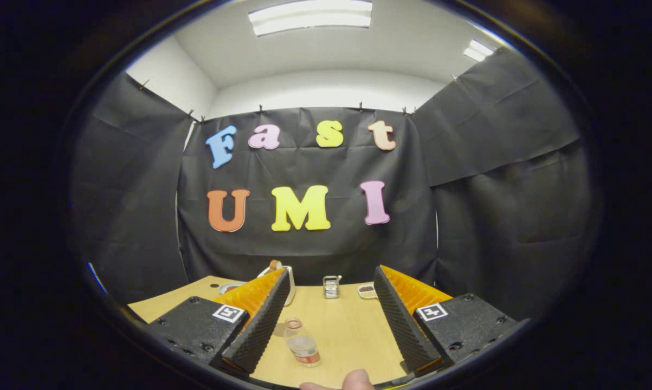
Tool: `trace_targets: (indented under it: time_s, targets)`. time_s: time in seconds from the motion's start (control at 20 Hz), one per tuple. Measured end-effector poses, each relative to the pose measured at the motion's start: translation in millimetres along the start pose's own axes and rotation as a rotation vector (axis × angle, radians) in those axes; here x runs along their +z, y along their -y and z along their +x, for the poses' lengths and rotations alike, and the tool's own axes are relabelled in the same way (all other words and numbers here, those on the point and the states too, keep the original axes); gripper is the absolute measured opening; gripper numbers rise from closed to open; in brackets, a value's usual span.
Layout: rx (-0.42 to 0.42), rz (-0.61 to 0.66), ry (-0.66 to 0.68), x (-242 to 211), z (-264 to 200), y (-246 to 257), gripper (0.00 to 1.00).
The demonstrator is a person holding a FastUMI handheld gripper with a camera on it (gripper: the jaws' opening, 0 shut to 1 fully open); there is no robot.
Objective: Take the bottle from table, then pour the juice into the cup, finally place the bottle on the coaster
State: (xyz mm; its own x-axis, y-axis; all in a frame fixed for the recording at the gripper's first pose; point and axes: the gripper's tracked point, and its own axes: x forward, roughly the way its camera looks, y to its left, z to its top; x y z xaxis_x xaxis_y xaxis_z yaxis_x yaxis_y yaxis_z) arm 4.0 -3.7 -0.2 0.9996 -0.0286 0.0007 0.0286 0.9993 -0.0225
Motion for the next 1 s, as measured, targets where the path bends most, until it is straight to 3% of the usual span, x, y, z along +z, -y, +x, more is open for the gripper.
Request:
trace_targets:
  time_s: [1.0]
  targets:
    - [0.045,-0.017,-0.018,-17,3,-16,1.00]
